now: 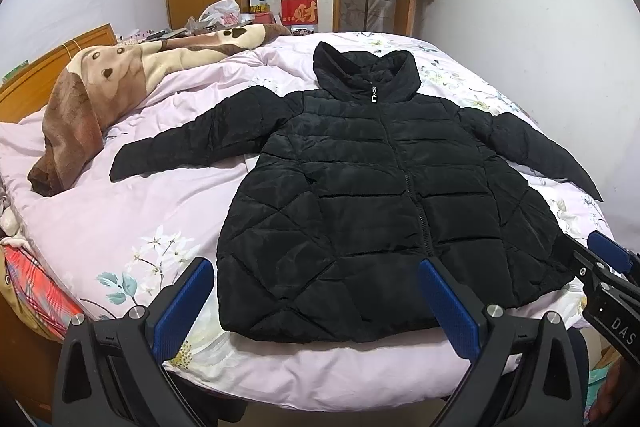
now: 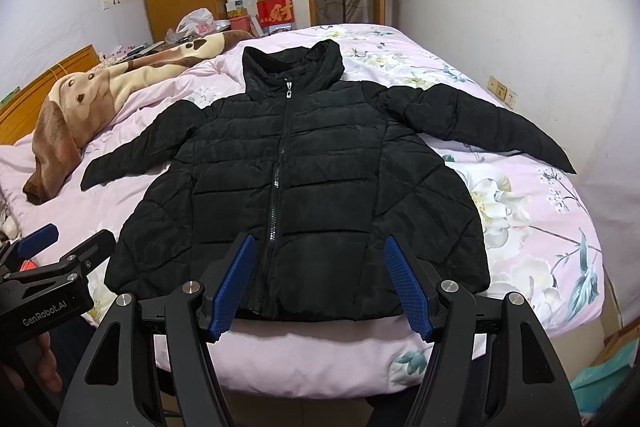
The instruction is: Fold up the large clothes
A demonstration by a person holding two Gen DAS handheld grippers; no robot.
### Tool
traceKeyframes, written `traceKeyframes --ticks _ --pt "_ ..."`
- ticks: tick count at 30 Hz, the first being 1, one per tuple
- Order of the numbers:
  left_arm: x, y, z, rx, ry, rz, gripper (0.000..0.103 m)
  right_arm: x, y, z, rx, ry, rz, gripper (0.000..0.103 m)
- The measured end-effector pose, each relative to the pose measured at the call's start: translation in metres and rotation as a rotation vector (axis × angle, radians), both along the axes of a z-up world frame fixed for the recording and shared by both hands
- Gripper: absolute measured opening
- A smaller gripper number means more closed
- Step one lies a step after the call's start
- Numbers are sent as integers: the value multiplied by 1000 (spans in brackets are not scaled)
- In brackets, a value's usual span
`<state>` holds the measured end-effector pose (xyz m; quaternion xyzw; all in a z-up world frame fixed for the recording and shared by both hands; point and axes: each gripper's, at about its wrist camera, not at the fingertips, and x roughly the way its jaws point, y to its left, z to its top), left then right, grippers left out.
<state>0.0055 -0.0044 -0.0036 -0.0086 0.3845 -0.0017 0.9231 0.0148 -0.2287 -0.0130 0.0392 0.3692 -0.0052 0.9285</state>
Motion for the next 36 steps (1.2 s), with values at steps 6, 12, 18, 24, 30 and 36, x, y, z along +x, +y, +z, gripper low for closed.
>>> traceKeyframes --ticks 6,12,18,24,30,36 --pt "0 0 0 1 0 -2 103 -1 -1 0 1 -2 -1 67" --pt "1 1 1 -9 1 -3 103 0 -1 0 0 -3 -2 67" --pt "3 0 9 -1 -24 -10 103 2 -2 5 -1 -17 -7 67" --pt "2 -1 13 -6 -40 -13 103 0 -3 11 -6 -40 -15 67" --pt "3 0 13 -19 -40 -20 103 0 -3 12 -8 -43 -16 67" --pt "3 0 13 -21 -40 -19 103 0 -4 12 -6 -43 -18 67"
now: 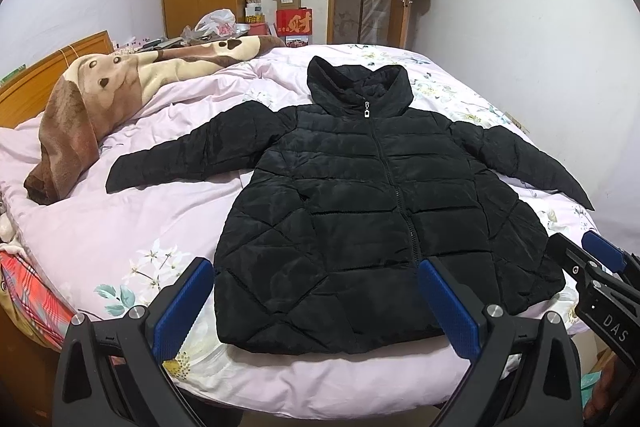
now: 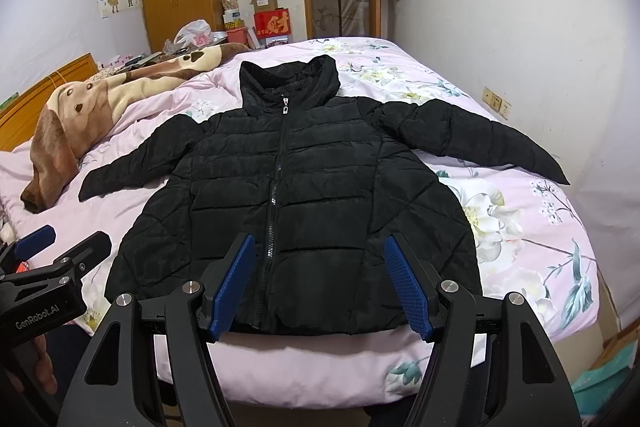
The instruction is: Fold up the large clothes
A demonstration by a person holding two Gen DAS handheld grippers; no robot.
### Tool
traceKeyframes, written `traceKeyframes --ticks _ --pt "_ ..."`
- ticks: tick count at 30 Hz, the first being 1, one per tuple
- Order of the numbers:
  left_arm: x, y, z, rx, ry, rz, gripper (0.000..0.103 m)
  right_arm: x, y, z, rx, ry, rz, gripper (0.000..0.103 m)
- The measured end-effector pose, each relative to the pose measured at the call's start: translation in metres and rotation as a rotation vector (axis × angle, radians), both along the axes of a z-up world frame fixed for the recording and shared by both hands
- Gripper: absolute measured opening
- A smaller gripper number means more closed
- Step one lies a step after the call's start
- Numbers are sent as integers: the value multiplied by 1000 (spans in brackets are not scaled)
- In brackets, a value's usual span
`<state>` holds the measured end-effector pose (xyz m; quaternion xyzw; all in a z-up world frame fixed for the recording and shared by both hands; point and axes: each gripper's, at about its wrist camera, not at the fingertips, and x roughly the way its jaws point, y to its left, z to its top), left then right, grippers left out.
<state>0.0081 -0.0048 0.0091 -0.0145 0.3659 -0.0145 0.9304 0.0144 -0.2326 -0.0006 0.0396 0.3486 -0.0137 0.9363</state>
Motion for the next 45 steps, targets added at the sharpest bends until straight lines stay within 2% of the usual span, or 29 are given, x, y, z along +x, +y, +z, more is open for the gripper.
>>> traceKeyframes --ticks 20,28,33,37,40,45 --pt "6 4 -6 -22 26 1 103 1 1 -3 -4 7 1 67" --pt "24 24 -19 -104 95 -43 103 15 3 -7 -9 18 12 68" --pt "45 58 -24 -148 106 -15 103 37 13 -11 9 28 44 68" --pt "69 100 -32 -271 128 4 103 62 24 -11 41 21 96 68" --pt "89 136 -38 -293 117 70 103 85 33 -10 65 -10 128 73" --pt "127 199 -58 -361 139 200 103 126 57 -12 75 -19 191 73"
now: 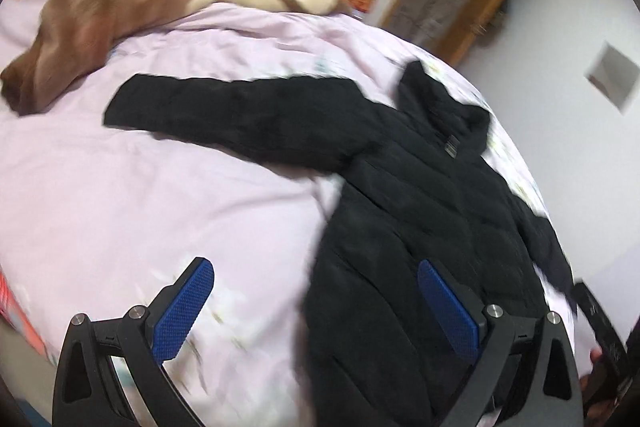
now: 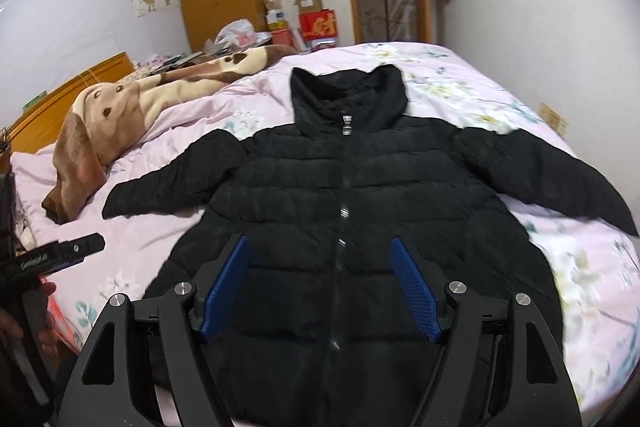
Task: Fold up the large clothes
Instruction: 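Grasp the jacket sleeve with the left tool and fold it across the body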
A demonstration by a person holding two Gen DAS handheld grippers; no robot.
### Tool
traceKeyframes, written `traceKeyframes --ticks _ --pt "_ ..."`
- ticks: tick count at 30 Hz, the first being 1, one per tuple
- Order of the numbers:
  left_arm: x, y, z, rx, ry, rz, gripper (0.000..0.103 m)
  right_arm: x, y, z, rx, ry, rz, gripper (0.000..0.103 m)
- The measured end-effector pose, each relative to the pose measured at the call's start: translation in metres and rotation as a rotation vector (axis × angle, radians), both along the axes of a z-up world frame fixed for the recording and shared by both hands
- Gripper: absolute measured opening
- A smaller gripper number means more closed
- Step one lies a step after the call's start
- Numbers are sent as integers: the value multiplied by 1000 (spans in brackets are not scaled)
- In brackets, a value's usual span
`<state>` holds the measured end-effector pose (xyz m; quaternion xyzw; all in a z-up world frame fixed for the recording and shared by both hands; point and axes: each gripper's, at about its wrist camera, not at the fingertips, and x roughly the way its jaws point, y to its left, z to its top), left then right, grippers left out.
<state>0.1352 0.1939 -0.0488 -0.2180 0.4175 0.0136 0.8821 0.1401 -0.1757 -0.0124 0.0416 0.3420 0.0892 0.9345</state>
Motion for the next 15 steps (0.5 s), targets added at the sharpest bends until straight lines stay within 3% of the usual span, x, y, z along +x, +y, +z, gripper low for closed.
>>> traceKeyframes --ticks 8,15 --pt "70 93 -32 -117 37 146 103 63 72 -6 -95 -45 151 73" --pt "125 162 -69 -169 43 345 102 106 122 -19 -44 -45 245 73"
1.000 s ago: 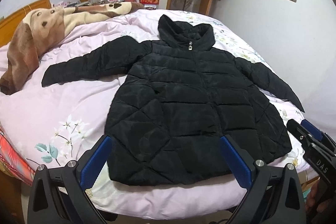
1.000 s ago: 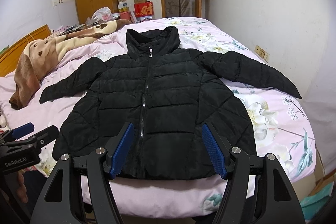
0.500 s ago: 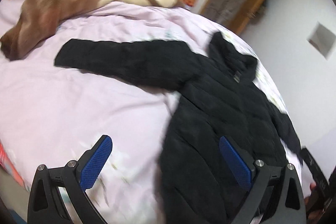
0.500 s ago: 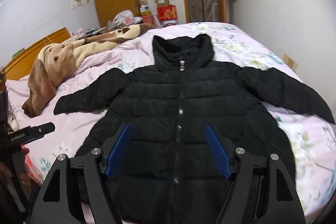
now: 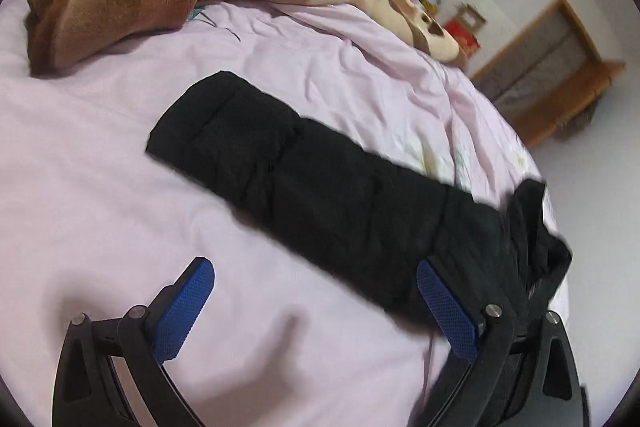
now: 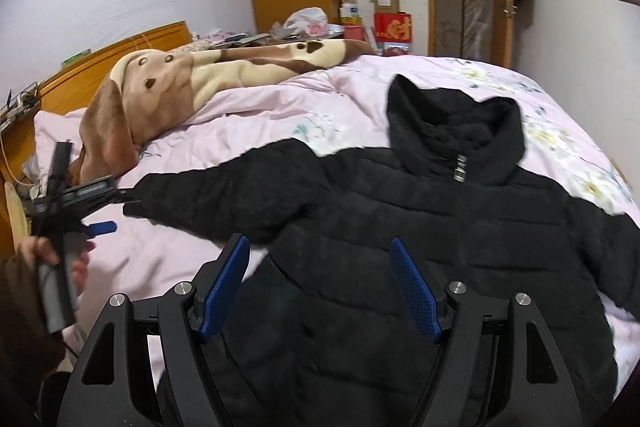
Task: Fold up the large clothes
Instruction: 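Grasp the jacket sleeve with the left tool and fold it across the body, then lay the held sleeve onto the jacket front and open the left tool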
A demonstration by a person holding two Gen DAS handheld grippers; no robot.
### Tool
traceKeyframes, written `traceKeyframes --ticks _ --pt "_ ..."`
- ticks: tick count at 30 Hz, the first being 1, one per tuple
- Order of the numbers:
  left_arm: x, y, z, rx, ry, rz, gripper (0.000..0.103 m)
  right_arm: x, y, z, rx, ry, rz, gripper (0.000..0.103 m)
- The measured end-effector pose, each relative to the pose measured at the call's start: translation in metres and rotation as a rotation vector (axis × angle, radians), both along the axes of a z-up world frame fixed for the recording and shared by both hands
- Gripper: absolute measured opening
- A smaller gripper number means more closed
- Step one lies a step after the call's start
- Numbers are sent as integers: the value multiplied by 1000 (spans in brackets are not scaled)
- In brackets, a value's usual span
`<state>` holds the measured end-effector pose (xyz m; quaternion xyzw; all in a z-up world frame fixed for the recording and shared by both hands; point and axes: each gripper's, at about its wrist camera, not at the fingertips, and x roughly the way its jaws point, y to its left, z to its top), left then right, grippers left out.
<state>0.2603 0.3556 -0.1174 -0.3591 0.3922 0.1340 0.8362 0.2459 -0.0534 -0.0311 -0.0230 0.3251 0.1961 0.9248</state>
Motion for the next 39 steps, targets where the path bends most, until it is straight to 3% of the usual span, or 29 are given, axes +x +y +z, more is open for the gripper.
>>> traceKeyframes --ticks 2,7,12,15,16,18,20,22,25,34,39 --pt "13 9 -13 -9 37 59 102 7 12 -5 -16 0 23 73" --pt "34 12 -39 -24 75 101 102 20 30 -13 -56 -14 63 73" --pt "51 13 -65 -125 84 144 96 30 31 -17 -47 -9 54 73" --pt "59 13 -72 -175 60 152 85 35 29 -19 -45 -5 49 73" --pt "61 13 -72 -168 63 159 72 35 28 -19 -45 -3 47 73" --pt "63 13 -70 -159 69 177 59 37 25 -20 -38 2 45 73" --pt "63 13 -64 -140 52 189 35 39 22 -19 -31 5 47 73" --pt "64 10 -52 -92 43 186 24 42 19 -19 -18 17 52 73" --pt "67 -6 -23 39 11 132 19 44 13 -15 1 20 45 73" --pt "71 -90 69 398 -148 -61 18 41 -13 2 30 -15 -17 73" --pt "78 -162 109 605 -214 -225 18 41 -37 12 46 -37 -63 73"
